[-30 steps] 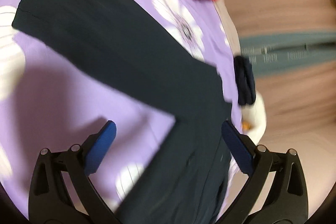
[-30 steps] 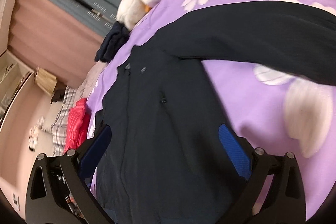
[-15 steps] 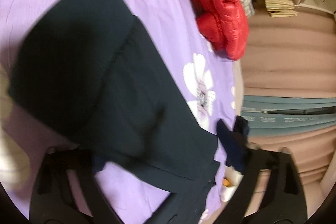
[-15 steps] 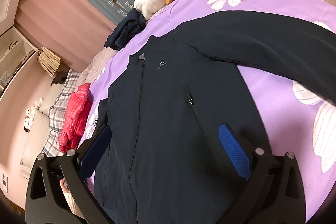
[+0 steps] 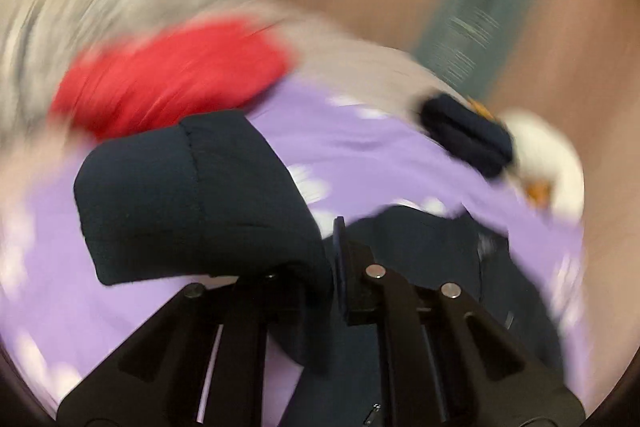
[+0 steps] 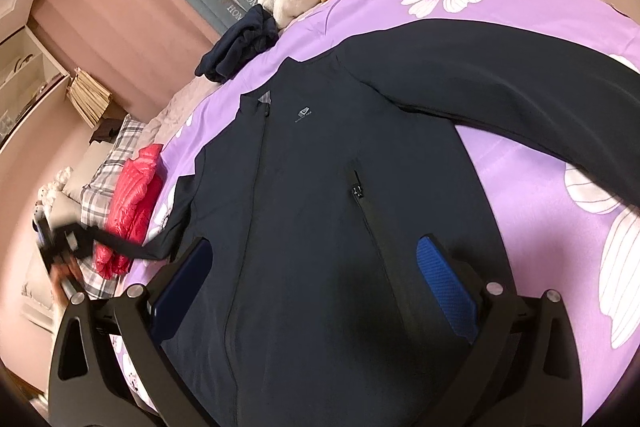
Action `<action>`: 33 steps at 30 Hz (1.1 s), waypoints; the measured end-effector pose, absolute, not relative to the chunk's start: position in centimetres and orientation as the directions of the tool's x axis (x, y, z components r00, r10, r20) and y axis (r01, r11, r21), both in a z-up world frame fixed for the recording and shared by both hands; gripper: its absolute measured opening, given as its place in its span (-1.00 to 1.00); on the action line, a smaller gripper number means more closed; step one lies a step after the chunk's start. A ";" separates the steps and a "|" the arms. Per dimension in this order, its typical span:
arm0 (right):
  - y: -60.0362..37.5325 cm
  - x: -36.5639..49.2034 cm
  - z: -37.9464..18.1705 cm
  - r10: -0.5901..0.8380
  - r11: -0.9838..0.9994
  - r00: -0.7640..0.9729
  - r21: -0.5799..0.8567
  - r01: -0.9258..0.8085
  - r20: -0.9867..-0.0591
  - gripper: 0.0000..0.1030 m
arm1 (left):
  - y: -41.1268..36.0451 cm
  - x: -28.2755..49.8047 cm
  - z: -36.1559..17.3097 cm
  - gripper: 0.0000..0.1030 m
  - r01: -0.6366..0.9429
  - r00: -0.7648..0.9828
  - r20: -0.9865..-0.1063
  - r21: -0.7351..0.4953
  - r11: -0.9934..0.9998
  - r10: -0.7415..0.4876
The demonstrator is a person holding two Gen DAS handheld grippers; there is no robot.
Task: Fold large clothes
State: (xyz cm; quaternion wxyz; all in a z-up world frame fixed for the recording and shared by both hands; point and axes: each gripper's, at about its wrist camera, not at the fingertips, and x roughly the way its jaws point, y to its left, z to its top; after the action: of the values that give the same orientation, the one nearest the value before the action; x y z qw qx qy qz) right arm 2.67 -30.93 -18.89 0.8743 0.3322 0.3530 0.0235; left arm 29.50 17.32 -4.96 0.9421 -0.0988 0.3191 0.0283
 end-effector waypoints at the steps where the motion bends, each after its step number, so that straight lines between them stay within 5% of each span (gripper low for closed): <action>1: -31.1 2.7 -19.0 0.276 0.776 0.749 0.599 0.196 -0.602 0.97 | 14.2 29.8 -4.2 -0.79 -0.055 0.800 -0.600 -0.090 0.994 -0.010; 3: -31.2 2.5 -19.1 0.273 0.773 0.750 0.602 0.201 -0.602 0.97 | 5.5 30.6 -3.5 -0.79 0.118 0.805 -0.593 0.102 0.988 -0.035; 8: -31.6 2.1 -18.9 0.265 0.771 0.753 0.601 0.209 -0.602 0.97 | -10.4 29.9 -9.3 -0.71 0.423 0.702 -0.703 0.280 0.862 -0.116; 10: -31.7 2.0 -18.8 0.257 0.786 0.749 0.583 0.205 -0.610 0.97 | -14.1 30.1 -12.8 -0.23 0.482 0.649 -0.753 0.294 0.826 -0.111; 11: -31.7 1.9 -18.8 0.252 0.793 0.747 0.574 0.205 -0.615 0.97 | -15.5 30.1 -14.5 0.49 0.498 0.627 -0.773 0.296 0.816 -0.102; 12: -31.8 1.9 -18.8 0.250 0.800 0.742 0.564 0.203 -0.622 0.97 | -15.9 29.8 -15.4 0.81 0.502 0.622 -0.777 0.295 0.813 -0.102; 19: -31.9 3.5 -19.4 0.281 0.812 0.719 0.557 0.175 -0.636 0.97 | -10.5 27.5 -16.8 0.81 0.493 0.529 -0.804 0.033 0.869 -0.270; 28: -31.6 12.6 -20.5 0.352 0.781 0.710 0.610 0.137 -0.610 0.97 | 9.3 29.0 -20.8 0.81 0.092 0.499 -0.774 -0.399 0.912 -0.389; 33: -31.9 19.0 -21.2 0.345 0.787 0.724 0.605 0.125 -0.598 0.97 | 12.5 30.9 -23.8 0.81 -0.048 0.494 -0.714 -0.592 0.805 -0.496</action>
State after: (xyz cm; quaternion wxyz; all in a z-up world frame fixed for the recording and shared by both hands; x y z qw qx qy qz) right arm 19.02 -31.88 -21.19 0.8713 0.3205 0.3661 0.0632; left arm 30.87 12.45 -23.76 0.8173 -0.2809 0.4840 -0.1372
